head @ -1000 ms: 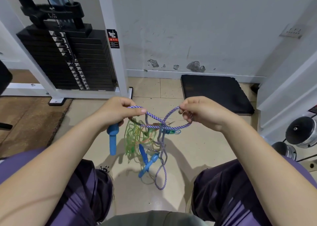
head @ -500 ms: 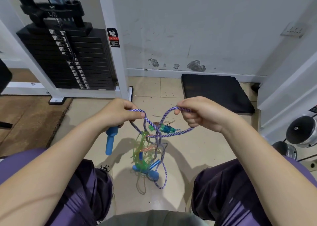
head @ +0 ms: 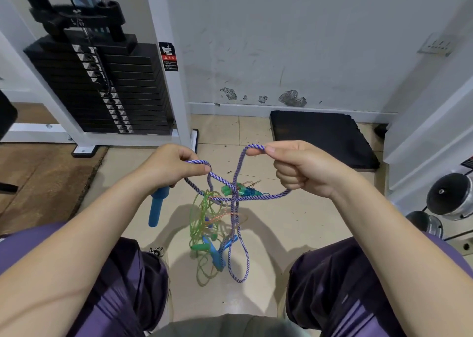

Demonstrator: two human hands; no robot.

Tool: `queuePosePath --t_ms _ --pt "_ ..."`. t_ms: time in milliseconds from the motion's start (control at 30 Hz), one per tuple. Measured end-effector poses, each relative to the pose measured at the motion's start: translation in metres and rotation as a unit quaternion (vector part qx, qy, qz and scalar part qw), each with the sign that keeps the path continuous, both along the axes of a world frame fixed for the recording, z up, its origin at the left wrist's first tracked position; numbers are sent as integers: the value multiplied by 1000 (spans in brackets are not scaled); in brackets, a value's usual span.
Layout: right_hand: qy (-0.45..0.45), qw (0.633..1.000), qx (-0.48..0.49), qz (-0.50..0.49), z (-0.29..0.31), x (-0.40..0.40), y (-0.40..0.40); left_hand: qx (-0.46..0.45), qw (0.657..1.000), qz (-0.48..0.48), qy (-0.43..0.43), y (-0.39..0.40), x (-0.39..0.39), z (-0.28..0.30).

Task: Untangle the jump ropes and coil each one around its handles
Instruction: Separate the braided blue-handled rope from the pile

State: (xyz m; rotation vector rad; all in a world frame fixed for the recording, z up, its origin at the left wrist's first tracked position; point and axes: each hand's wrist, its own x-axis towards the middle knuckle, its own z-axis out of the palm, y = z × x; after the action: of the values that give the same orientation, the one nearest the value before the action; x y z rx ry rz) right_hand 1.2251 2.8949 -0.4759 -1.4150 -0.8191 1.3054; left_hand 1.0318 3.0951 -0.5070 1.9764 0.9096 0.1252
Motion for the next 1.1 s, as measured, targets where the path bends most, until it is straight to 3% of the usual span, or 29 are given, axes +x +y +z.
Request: queuePosePath --t_ms 167,267,367,500,600,667,867,1100 --pt "49 995 81 -10 0 -3 2 -1 1000 -11 10 -2 0 -3" --pt "15 999 49 -1 -1 -8 6 -147 985 5 -88 -10 3 -2" --pt "4 998 20 56 -5 -20 11 -242 954 -63 -166 -24 8 2" --pt "22 995 73 61 -11 -26 16 -233 957 -117 -130 -37 13 -2" --pt "62 985 163 -15 -7 -16 16 -148 976 -159 -29 -30 11 -9" --pt "73 981 170 -55 -2 -5 13 -130 979 -153 -21 -24 9 -10" --pt "-56 998 30 -19 0 -10 9 -176 966 -87 -169 -23 9 12" --pt "-254 965 -40 54 2 -35 13 -146 973 -150 -94 -34 10 6"
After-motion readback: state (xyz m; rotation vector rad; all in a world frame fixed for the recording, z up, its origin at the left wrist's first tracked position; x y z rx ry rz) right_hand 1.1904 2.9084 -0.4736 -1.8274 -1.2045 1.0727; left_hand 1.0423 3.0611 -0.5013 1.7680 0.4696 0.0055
